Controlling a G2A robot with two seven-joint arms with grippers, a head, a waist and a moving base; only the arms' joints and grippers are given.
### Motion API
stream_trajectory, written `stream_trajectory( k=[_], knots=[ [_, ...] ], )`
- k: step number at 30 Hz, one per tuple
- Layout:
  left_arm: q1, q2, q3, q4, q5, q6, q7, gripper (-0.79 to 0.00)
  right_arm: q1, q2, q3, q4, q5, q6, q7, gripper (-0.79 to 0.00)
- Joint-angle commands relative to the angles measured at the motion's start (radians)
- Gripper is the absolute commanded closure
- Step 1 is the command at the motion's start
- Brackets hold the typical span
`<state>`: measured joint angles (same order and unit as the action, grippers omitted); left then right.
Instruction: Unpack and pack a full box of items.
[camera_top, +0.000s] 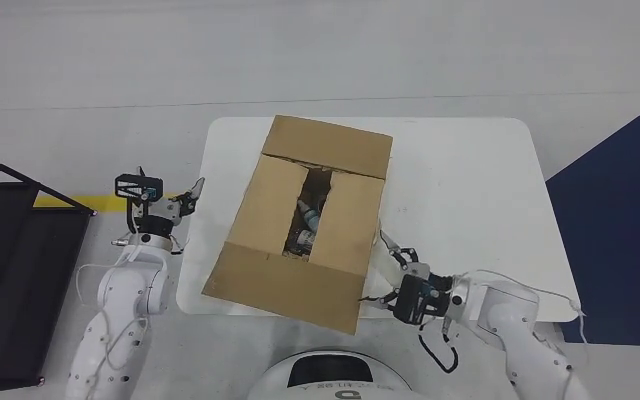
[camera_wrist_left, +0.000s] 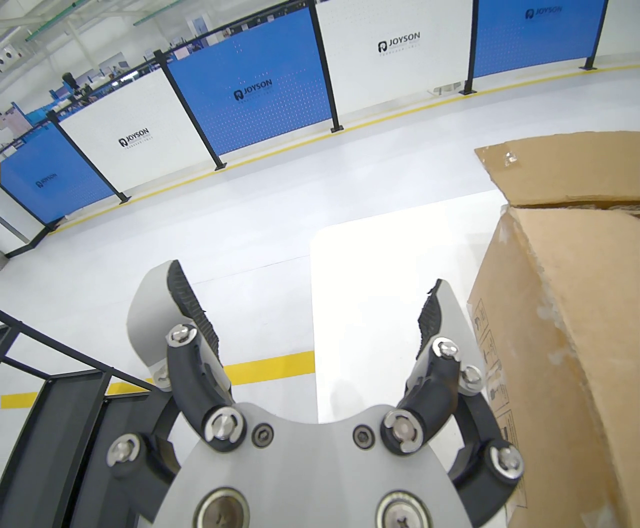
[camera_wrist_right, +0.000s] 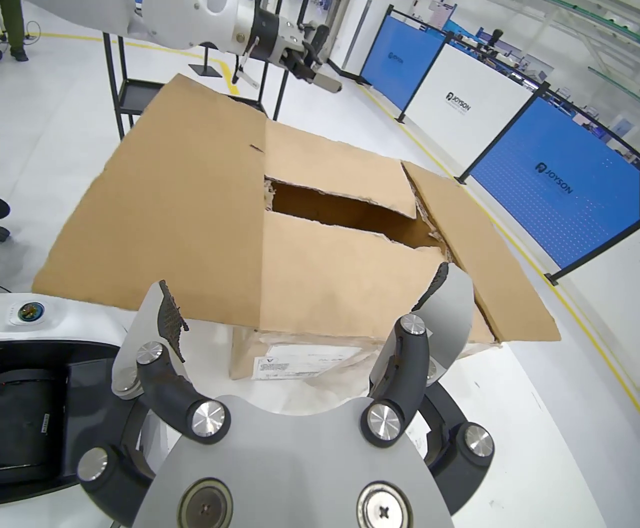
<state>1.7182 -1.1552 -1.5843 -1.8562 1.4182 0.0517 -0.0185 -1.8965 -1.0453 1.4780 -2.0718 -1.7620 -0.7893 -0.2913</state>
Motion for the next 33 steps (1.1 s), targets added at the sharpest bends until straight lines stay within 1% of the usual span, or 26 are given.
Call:
stream_trajectory(
  k=[1, 3, 6, 10, 12, 15, 19, 20, 21, 23, 26, 28, 33],
  knots=[
    [0.000, 0.000, 0.013, -0.043, 0.055, 0.003, -0.009, -0.785, 0.001, 0.001, 0.001, 0.011, 0.005, 0.008, 0.012, -0.785],
    [0.000, 0.001, 0.037, -0.079, 0.137, -0.002, -0.029, -0.785, 0.006, 0.001, 0.000, 0.016, 0.014, 0.016, 0.027, -0.785],
    [-0.023, 0.002, 0.106, -0.115, 0.295, -0.040, -0.085, -0.785, 0.015, 0.002, -0.008, 0.025, 0.026, 0.023, 0.046, -0.785],
    [-0.074, -0.002, 0.201, -0.130, 0.441, -0.076, -0.145, -0.785, 0.025, 0.003, -0.018, 0.040, 0.038, 0.030, 0.052, -0.785],
    [-0.095, -0.005, 0.230, -0.131, 0.482, -0.083, -0.175, -0.785, 0.027, 0.005, -0.015, 0.049, 0.046, 0.026, 0.039, -0.785],
    [-0.095, -0.005, 0.230, -0.131, 0.482, -0.083, -0.175, -0.785, 0.022, 0.008, 0.005, 0.072, 0.071, 0.023, 0.003, -0.785],
    [-0.095, -0.005, 0.230, -0.131, 0.482, -0.083, -0.175, -0.785, 0.013, 0.016, 0.055, 0.111, 0.098, 0.004, -0.079, -0.785],
    [-0.099, -0.004, 0.228, -0.130, 0.509, -0.079, -0.172, -0.785, 0.010, 0.018, 0.065, 0.118, 0.100, 0.004, -0.097, -0.785],
    [-0.104, -0.003, 0.234, -0.128, 0.578, -0.070, -0.168, -0.785, 0.006, 0.019, 0.074, 0.125, 0.102, 0.005, -0.113, -0.785],
    [-0.109, -0.006, 0.268, -0.130, 0.605, -0.084, -0.174, -0.785, -0.001, 0.022, 0.086, 0.133, 0.101, 0.010, -0.136, -0.785],
    [-0.134, -0.010, 0.313, -0.135, 0.612, -0.165, -0.234, -0.785, -0.013, 0.025, 0.099, 0.135, 0.092, 0.014, -0.163, -0.785],
    [-0.161, -0.015, 0.353, -0.128, 0.621, -0.211, -0.278, -0.785, -0.025, 0.028, 0.109, 0.133, 0.086, 0.019, -0.186, -0.785],
    [-0.252, -0.034, 0.464, -0.083, 0.608, -0.278, -0.350, -0.785, -0.051, 0.034, 0.134, 0.137, 0.072, 0.023, -0.248, -0.785]
  ],
)
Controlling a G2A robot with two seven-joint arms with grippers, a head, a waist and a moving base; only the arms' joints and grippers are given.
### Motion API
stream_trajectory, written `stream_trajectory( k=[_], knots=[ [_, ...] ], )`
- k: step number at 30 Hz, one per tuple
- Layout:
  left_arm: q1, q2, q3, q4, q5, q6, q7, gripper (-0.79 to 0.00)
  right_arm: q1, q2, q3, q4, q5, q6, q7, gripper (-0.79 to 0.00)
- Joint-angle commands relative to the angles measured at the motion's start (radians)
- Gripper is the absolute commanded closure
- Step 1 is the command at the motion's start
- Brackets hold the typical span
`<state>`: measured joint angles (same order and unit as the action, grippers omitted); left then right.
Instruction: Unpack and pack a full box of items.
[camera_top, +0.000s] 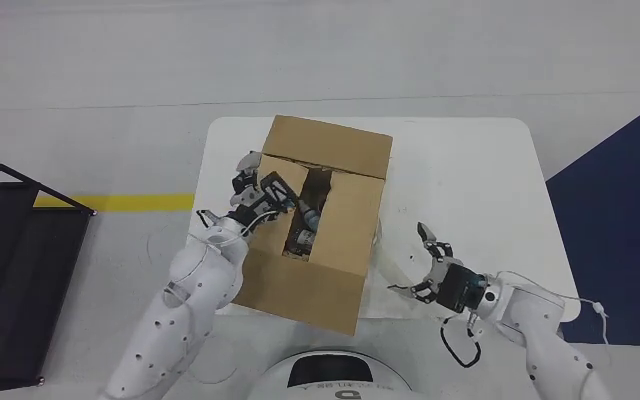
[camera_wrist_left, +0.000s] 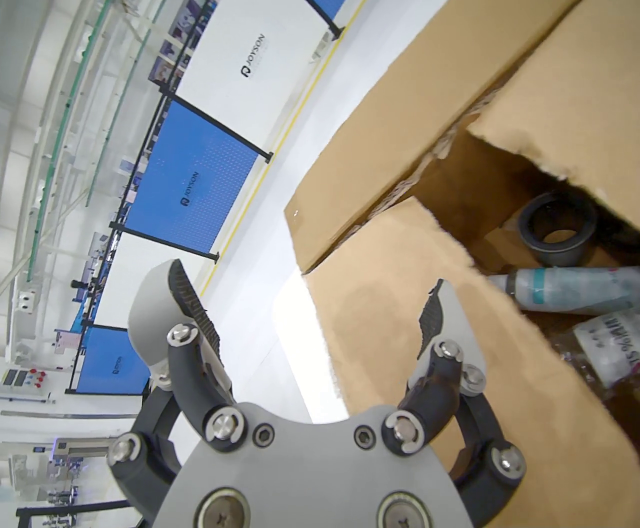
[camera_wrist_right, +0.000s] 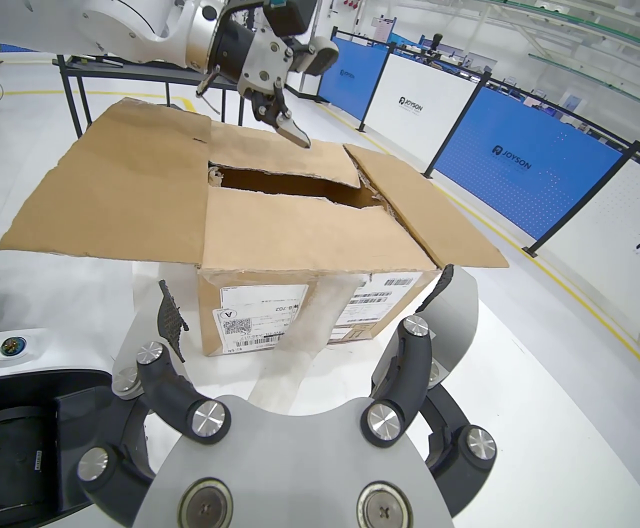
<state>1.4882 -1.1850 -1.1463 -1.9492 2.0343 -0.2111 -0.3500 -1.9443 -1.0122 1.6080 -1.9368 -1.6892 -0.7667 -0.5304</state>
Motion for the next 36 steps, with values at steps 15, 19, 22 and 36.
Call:
stream_trajectory(
  k=[15, 19, 22, 36],
  knots=[
    [-0.174, -0.059, 0.207, 0.161, -0.092, -0.062, -0.095, -0.785, -0.017, 0.011, 0.015, 0.001, 0.009, 0.004, -0.024, -0.785],
    [-0.164, -0.064, 0.169, 0.098, -0.212, -0.012, -0.031, -0.785, -0.015, 0.013, 0.014, 0.003, 0.020, 0.008, -0.016, -0.785],
    [-0.140, -0.065, 0.163, 0.043, -0.228, 0.034, 0.063, -0.785, -0.016, 0.014, 0.019, 0.008, 0.035, 0.018, -0.017, -0.785],
    [-0.318, -0.148, 0.433, 0.139, -0.188, 0.064, -0.005, -0.785, -0.263, 0.008, 0.309, 0.169, 0.339, 0.086, -0.341, -0.785]
  ],
)
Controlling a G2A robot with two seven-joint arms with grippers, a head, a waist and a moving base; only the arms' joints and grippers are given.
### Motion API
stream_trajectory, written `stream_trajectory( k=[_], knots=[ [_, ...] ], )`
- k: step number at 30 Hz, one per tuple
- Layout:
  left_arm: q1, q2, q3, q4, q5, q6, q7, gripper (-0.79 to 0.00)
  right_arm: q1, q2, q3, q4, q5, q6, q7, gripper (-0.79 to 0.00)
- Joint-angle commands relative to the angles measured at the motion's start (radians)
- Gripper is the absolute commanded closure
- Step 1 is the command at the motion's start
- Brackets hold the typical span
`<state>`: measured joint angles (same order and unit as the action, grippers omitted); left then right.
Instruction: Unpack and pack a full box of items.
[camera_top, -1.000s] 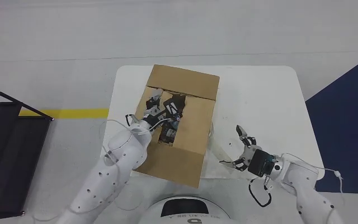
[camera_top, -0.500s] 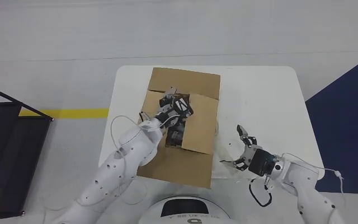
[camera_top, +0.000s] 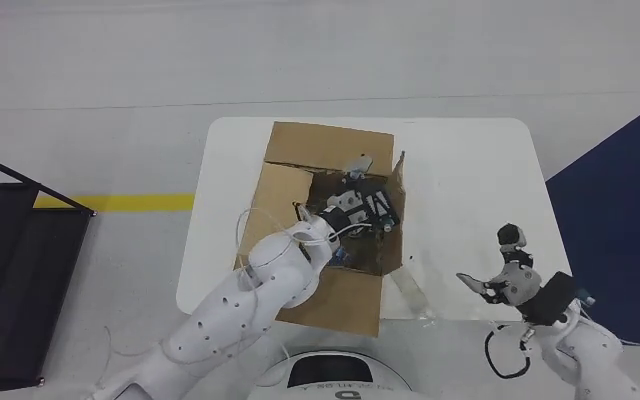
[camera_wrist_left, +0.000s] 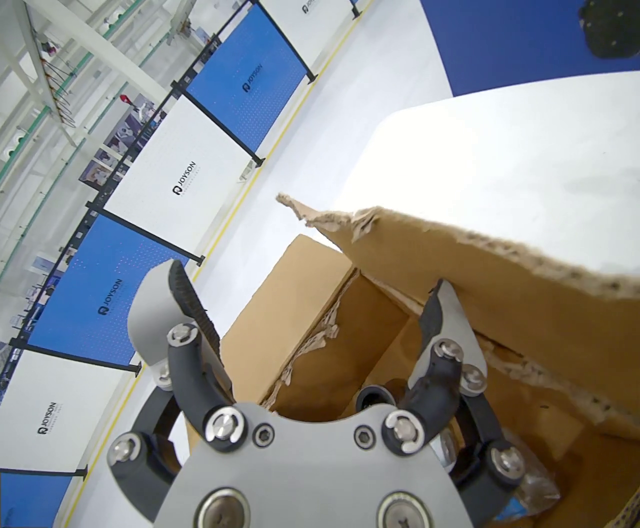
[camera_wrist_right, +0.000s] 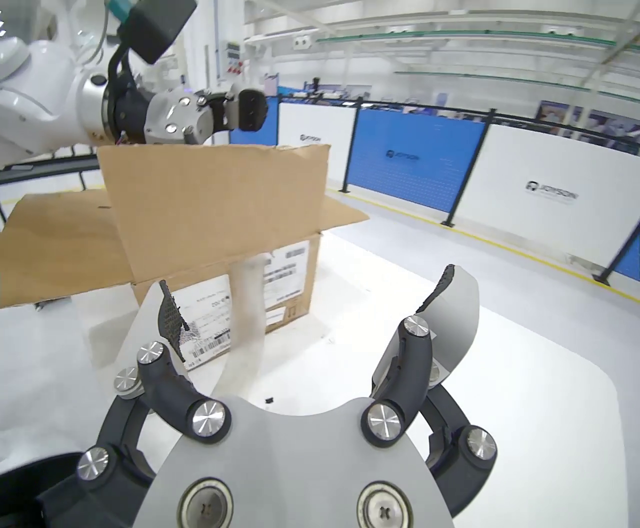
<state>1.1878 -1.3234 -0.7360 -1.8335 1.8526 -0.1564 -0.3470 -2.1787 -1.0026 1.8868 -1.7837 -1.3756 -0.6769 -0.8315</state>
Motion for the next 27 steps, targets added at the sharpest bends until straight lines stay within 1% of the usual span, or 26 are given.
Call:
stream_trajectory(
  k=[1, 4, 6, 8, 11, 13, 14, 17, 20, 22, 24, 27],
  knots=[
    [-0.035, -0.018, 0.039, 0.046, -0.013, 0.017, -0.021, -0.785, -0.052, -0.003, 0.051, 0.028, 0.044, -0.012, -0.071, -0.785],
    [-0.083, -0.044, 0.084, 0.116, -0.006, 0.039, -0.058, -0.785, -0.101, -0.006, 0.099, 0.061, 0.087, -0.047, -0.141, -0.785],
    [-0.102, -0.057, 0.101, 0.146, -0.005, 0.049, -0.071, -0.785, -0.114, -0.008, 0.115, 0.069, 0.102, -0.070, -0.161, -0.785],
    [-0.106, -0.061, 0.095, 0.145, 0.000, 0.057, -0.074, -0.785, -0.116, -0.009, 0.122, 0.067, 0.114, -0.087, -0.160, -0.785],
    [-0.076, -0.049, 0.033, 0.088, 0.013, 0.071, -0.069, -0.785, -0.101, -0.009, 0.122, 0.039, 0.129, -0.104, -0.104, -0.785],
    [-0.030, -0.029, -0.045, 0.023, 0.030, 0.075, -0.057, -0.785, -0.087, -0.009, 0.125, 0.003, 0.141, -0.106, -0.046, -0.785],
    [0.003, -0.017, -0.096, -0.012, 0.029, 0.072, -0.047, -0.785, -0.081, -0.008, 0.129, -0.021, 0.148, -0.105, -0.015, -0.785],
    [0.128, 0.022, -0.288, -0.122, 0.014, 0.056, -0.001, -0.785, -0.073, -0.008, 0.152, -0.123, 0.167, -0.093, 0.081, -0.785],
    [0.271, 0.055, -0.497, -0.206, -0.029, 0.010, 0.074, -0.785, -0.081, -0.010, 0.179, -0.257, 0.186, -0.065, 0.191, -0.785],
    [0.362, 0.070, -0.632, -0.234, -0.084, -0.011, 0.132, -0.785, -0.086, -0.011, 0.191, -0.358, 0.191, -0.042, 0.277, -0.785],
    [0.439, 0.081, -0.744, -0.246, -0.141, -0.044, 0.197, -0.785, -0.088, -0.012, 0.193, -0.450, 0.190, -0.015, 0.371, -0.785],
    [0.528, 0.091, -0.875, -0.229, -0.220, -0.084, 0.286, -0.785, -0.068, -0.009, 0.168, -0.555, 0.178, 0.006, 0.542, -0.785]
  ],
)
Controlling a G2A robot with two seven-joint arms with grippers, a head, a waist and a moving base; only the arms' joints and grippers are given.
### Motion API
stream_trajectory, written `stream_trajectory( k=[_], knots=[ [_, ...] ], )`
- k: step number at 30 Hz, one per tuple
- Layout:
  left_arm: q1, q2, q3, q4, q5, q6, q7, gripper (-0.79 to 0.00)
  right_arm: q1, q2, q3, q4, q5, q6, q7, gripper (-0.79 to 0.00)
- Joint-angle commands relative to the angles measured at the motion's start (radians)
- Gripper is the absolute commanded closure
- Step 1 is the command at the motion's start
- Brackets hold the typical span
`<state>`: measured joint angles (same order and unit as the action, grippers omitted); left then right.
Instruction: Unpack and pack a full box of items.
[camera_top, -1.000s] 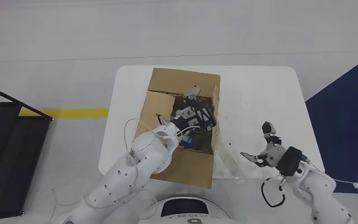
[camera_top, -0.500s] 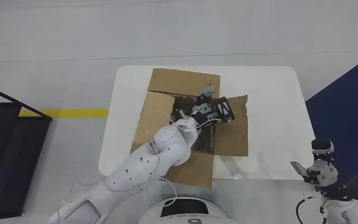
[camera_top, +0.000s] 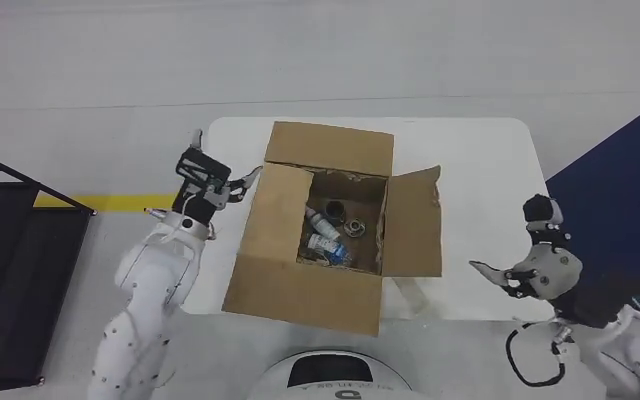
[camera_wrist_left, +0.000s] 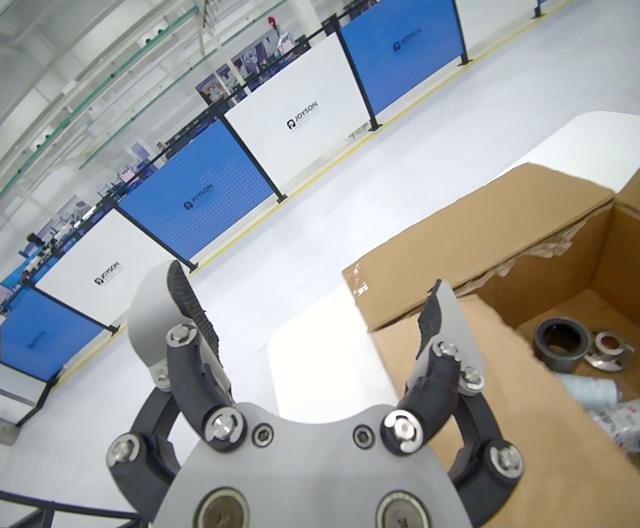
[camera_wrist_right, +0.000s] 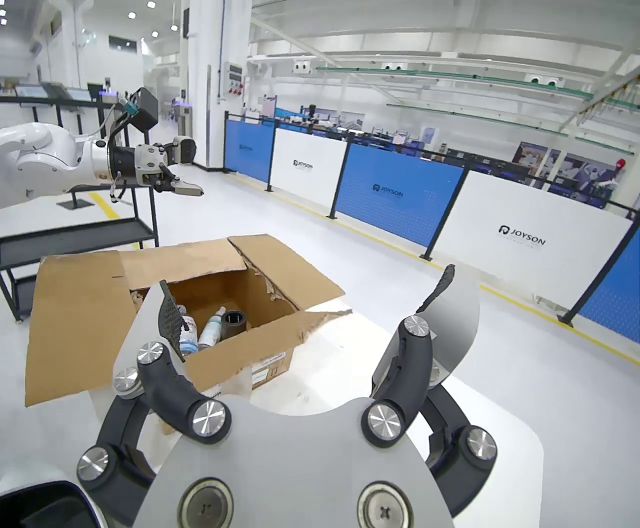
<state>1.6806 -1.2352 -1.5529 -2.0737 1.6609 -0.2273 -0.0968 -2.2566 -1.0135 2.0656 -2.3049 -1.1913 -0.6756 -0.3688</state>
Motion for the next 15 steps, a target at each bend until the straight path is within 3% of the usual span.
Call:
stream_trajectory(
  k=[1, 8, 15],
  knots=[
    [0.057, 0.005, -0.088, 0.020, -0.045, -0.024, 0.060, -0.785, 0.025, 0.003, -0.026, -0.045, -0.007, 0.010, 0.137, -0.785],
    [0.118, 0.012, -0.208, 0.126, -0.134, -0.061, 0.163, -0.785, 0.220, 0.019, -0.211, 0.014, 0.004, 0.053, 0.539, -0.785],
    [0.101, 0.015, -0.234, 0.197, -0.201, -0.092, 0.176, -0.785, 0.415, 0.020, -0.392, 0.152, -0.094, 0.166, 0.818, -0.785]
  ],
)
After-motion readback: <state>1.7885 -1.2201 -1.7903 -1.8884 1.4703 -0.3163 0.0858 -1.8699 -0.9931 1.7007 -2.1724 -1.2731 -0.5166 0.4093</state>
